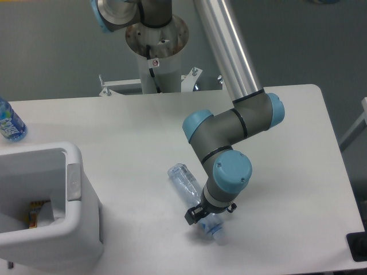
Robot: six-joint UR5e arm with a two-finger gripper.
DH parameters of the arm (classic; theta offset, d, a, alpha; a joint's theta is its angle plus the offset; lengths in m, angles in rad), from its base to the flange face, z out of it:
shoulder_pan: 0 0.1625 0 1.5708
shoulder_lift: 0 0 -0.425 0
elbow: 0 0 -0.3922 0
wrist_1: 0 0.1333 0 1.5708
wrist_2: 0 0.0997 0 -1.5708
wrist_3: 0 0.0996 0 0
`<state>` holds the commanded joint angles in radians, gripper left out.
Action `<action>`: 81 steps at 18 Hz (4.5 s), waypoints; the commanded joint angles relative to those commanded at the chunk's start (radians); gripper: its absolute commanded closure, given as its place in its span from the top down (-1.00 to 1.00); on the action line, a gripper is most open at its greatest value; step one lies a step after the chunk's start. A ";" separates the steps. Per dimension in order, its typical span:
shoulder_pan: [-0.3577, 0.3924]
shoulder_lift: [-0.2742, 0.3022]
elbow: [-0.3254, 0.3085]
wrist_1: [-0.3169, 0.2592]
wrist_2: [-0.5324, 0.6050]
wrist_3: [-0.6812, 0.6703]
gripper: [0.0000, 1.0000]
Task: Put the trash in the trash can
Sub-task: 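Lower the gripper onto the bottle's cap end and close on it, then lift the bottle by its cap end off the table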
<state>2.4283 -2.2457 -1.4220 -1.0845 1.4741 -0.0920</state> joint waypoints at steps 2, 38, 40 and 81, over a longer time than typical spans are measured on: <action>-0.002 -0.002 -0.003 0.000 0.000 0.000 0.83; -0.009 0.020 -0.014 -0.002 -0.002 0.005 0.19; -0.009 0.025 -0.014 0.000 -0.002 0.006 0.19; -0.265 0.354 0.261 0.410 -0.029 0.025 0.11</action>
<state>2.1630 -1.8915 -1.1612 -0.6749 1.4450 -0.0675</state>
